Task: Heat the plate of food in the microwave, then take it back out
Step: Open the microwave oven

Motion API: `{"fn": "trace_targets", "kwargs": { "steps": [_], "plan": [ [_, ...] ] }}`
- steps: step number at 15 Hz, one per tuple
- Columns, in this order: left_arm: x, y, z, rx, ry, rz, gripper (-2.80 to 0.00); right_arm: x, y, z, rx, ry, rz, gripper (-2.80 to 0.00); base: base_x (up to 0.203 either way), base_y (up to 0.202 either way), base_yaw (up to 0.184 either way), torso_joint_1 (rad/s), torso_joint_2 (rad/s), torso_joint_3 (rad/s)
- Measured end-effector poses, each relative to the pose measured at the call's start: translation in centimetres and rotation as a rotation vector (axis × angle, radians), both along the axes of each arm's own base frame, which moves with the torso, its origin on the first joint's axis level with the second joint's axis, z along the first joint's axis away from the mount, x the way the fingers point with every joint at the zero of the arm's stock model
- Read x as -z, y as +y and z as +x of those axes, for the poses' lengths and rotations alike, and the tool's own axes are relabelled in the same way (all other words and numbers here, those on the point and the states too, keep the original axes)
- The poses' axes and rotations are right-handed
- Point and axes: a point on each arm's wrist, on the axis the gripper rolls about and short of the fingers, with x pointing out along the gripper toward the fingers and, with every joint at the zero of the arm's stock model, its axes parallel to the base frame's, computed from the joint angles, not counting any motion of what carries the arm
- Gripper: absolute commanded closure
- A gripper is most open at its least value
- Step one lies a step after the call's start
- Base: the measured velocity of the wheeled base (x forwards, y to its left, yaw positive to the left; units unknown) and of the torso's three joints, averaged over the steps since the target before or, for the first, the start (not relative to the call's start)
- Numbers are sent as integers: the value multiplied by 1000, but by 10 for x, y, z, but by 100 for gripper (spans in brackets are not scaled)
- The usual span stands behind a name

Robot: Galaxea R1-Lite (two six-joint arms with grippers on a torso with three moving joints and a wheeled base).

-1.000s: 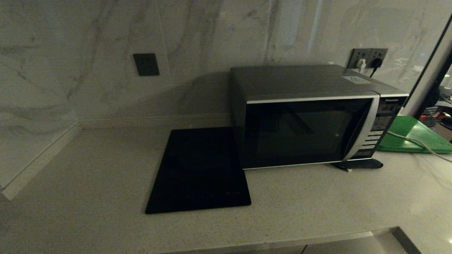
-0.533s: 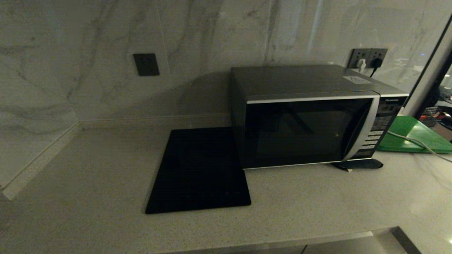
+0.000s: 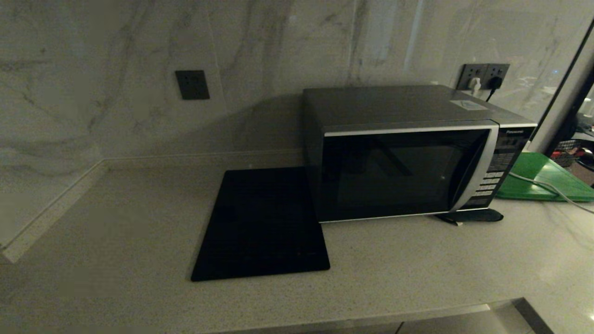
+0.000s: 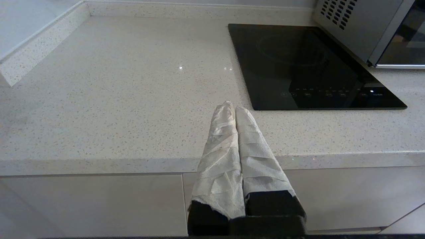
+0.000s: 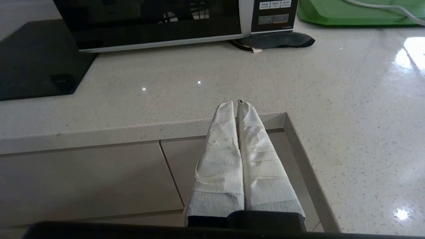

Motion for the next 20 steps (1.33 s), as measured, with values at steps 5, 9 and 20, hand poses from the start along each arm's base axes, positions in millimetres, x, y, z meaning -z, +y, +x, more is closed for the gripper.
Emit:
{"fn": "trace_targets", "kwargs": {
  "steps": [5,9,20],
  "plan": [
    [0,0,0,-1,0,0,0,0,0,0,7,-3,35,0,0,0,0,0,0,0],
    [0,0,0,0,0,0,0,0,0,0,7,-2,35,0,0,0,0,0,0,0],
    [0,0,0,0,0,0,0,0,0,0,7,-3,35,0,0,0,0,0,0,0]
  ]
}}
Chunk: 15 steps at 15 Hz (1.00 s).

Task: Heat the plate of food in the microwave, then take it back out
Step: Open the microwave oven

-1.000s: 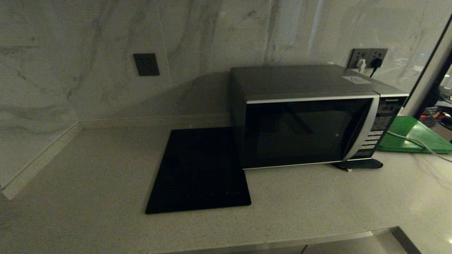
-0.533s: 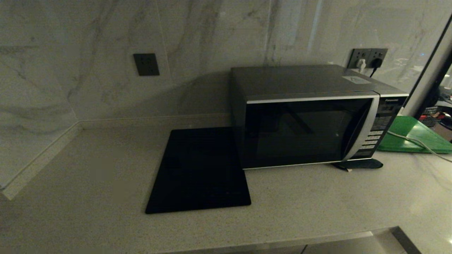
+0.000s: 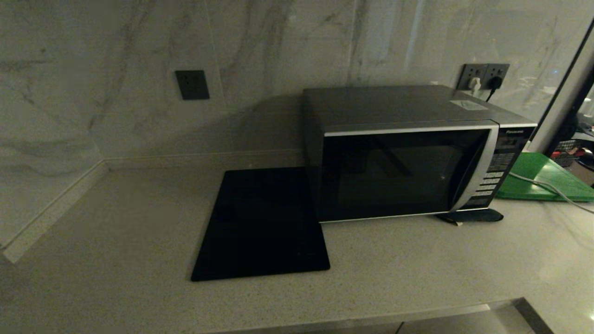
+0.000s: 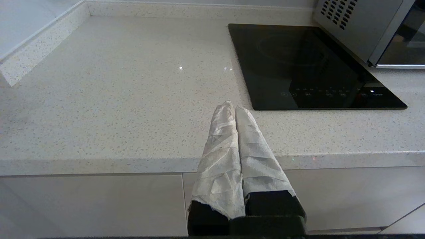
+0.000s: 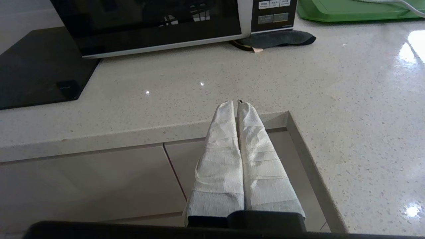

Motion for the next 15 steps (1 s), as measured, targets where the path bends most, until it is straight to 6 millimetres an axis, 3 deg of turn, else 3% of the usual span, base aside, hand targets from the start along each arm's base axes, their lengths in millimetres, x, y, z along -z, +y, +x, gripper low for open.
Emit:
{"fn": "trace_targets", "kwargs": {
  "steps": [13,15],
  "plan": [
    [0,0,0,1,0,0,0,0,0,0,8,0,-25,0,0,0,0,0,0,0],
    [0,0,0,0,0,0,0,-10,0,-3,16,-24,-30,0,0,0,0,0,0,0]
  ]
}}
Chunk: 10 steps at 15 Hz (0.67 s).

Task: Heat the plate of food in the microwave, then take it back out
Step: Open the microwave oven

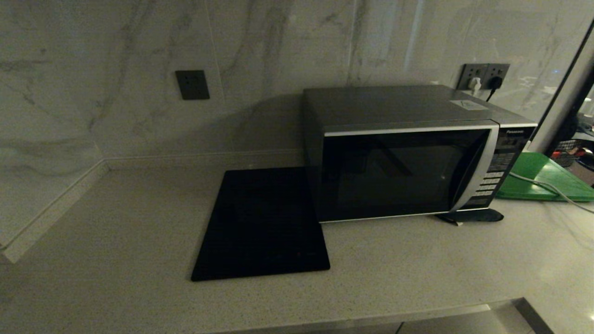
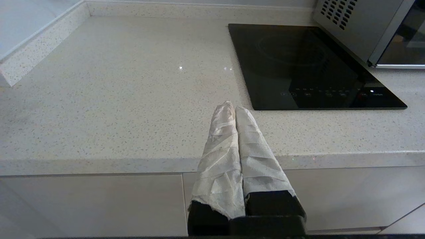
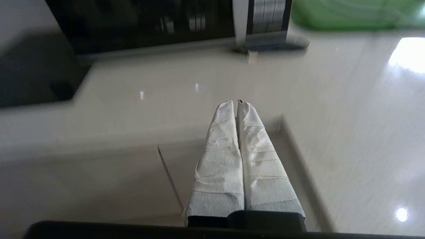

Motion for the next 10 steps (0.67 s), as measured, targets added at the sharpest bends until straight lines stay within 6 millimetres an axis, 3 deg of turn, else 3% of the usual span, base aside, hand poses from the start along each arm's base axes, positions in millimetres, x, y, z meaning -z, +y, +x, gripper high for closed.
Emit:
{"fn": "trace_targets", "kwargs": {
  "steps": [2,5,8,10],
  "plan": [
    [0,0,0,0,0,0,0,-32,0,-9,6,-52,8,0,0,0,0,0,0,0],
    [0,0,0,-1,0,0,0,-98,-1,-18,18,-98,38,0,0,0,0,0,0,0],
    [0,0,0,1,0,0,0,-152,-2,-4,104,-93,38,0,0,0,0,0,0,0],
    [0,0,0,0,0,0,0,-171,-4,12,184,-53,-4,0,0,0,0,0,0,0]
  ]
}}
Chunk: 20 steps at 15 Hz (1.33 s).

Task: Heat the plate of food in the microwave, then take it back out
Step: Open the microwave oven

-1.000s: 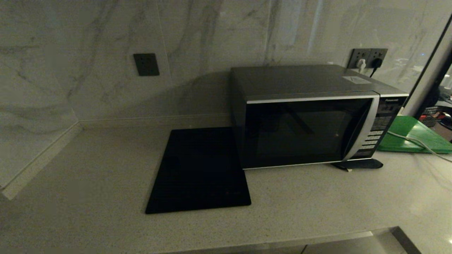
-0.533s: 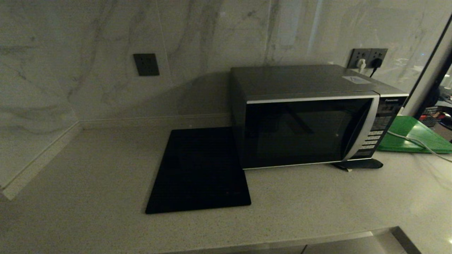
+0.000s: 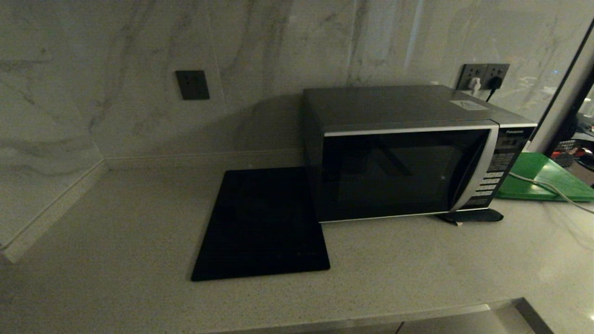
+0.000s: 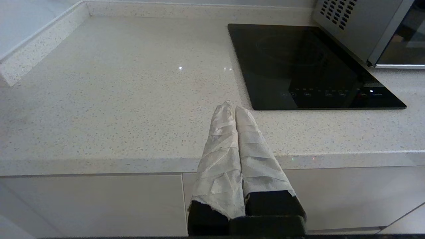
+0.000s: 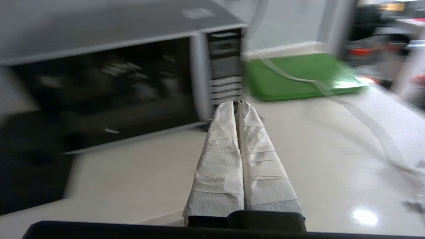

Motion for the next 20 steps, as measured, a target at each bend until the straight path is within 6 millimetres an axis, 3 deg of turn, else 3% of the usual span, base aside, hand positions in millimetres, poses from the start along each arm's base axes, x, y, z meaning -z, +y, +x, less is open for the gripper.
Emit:
{"fn": "trace_targets", "kwargs": {
  "steps": [6,11,16,20],
  "plan": [
    [0,0,0,-1,0,0,0,-15,-4,42,225,160,-89,0,0,0,0,0,0,0],
    [0,0,0,0,0,0,0,-16,-6,62,319,231,-127,0,0,0,0,0,0,0],
    [0,0,0,0,0,0,0,-3,-13,86,731,327,-151,0,0,0,0,0,0,0],
    [0,0,0,0,0,0,0,3,-15,128,941,364,-165,0,0,0,0,0,0,0]
  ]
}}
